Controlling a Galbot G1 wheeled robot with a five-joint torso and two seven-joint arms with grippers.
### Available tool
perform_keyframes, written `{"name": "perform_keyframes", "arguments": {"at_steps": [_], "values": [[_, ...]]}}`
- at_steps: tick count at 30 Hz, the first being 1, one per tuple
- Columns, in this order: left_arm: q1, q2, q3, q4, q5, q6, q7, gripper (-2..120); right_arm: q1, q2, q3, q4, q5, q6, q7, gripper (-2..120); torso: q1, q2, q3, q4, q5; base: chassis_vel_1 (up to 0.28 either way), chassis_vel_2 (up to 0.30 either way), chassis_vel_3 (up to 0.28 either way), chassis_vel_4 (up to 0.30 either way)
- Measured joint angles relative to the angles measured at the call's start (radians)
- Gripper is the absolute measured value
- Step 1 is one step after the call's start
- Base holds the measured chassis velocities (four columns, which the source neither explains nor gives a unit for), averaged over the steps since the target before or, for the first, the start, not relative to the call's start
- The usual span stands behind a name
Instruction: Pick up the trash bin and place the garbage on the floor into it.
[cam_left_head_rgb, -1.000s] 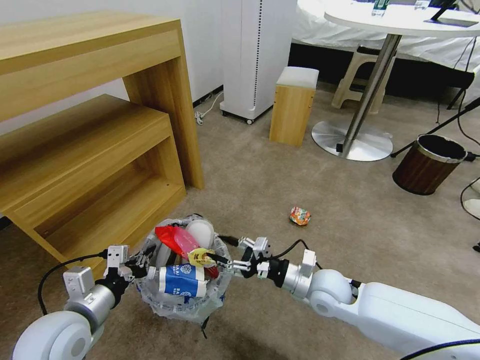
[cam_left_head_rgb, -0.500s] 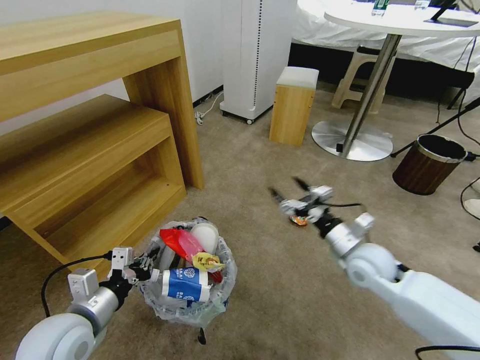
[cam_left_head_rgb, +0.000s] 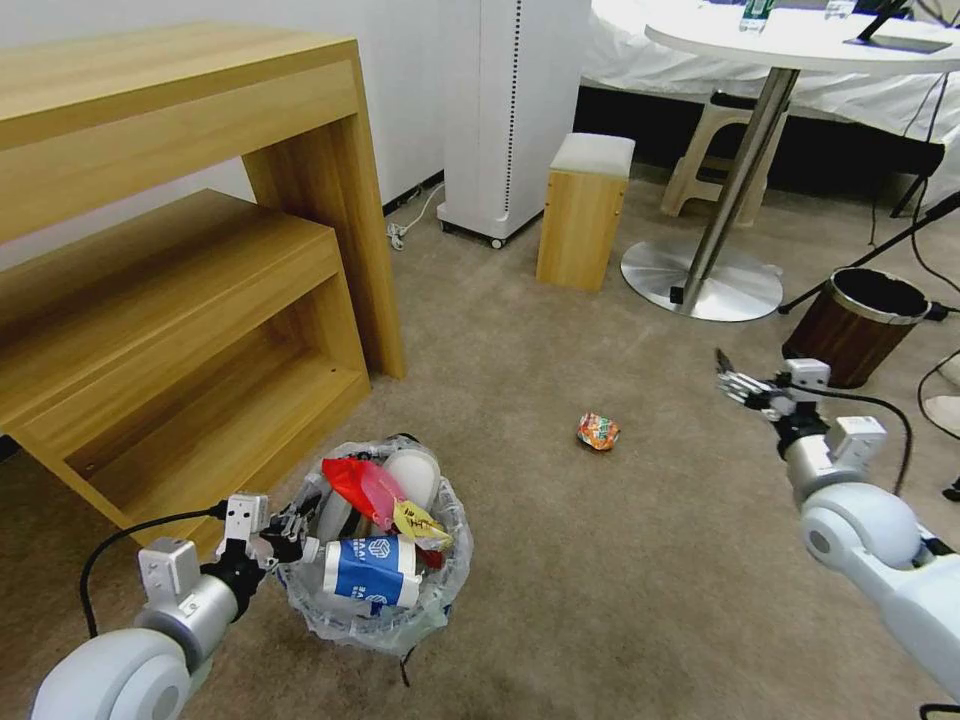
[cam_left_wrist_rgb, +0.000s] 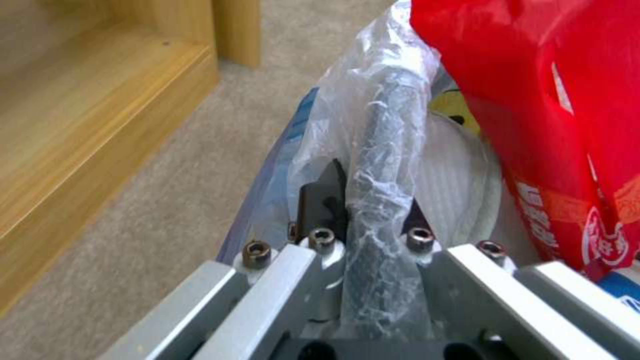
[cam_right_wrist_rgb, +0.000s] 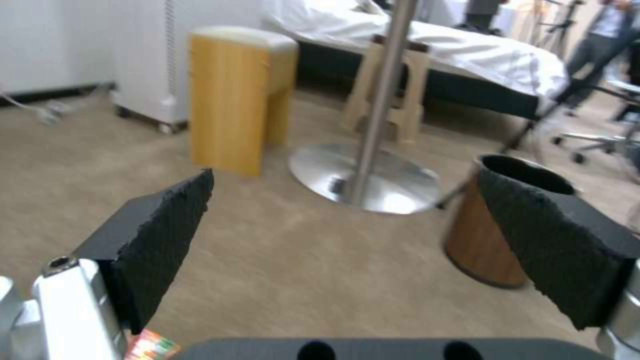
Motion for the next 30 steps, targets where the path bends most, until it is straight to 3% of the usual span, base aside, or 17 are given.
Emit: {"name": "perform_keyframes", "arguments": {"at_steps": [17, 30], "values": [[0.009, -0.003, -0.001, -0.012, -0.001, -0.004, -0.001, 3, -0.018, 0.032, 0.016, -0.037, -0.095, 0.127, -0.066, 100, 0.0, 0.0, 0.0, -0.0003, -0.0002, -0.078, -0.071, -0.07, -0.069], [0.014, -0.013, 0.002, -0.012, 0.003, -0.012, -0.008, 3, -0.002, 0.045, 0.008, -0.034, -0.068, 0.127, -0.091, 100, 0.0, 0.0, 0.0, 0.0002, -0.0002, -0.013, -0.013, -0.011, -0.011]]}}
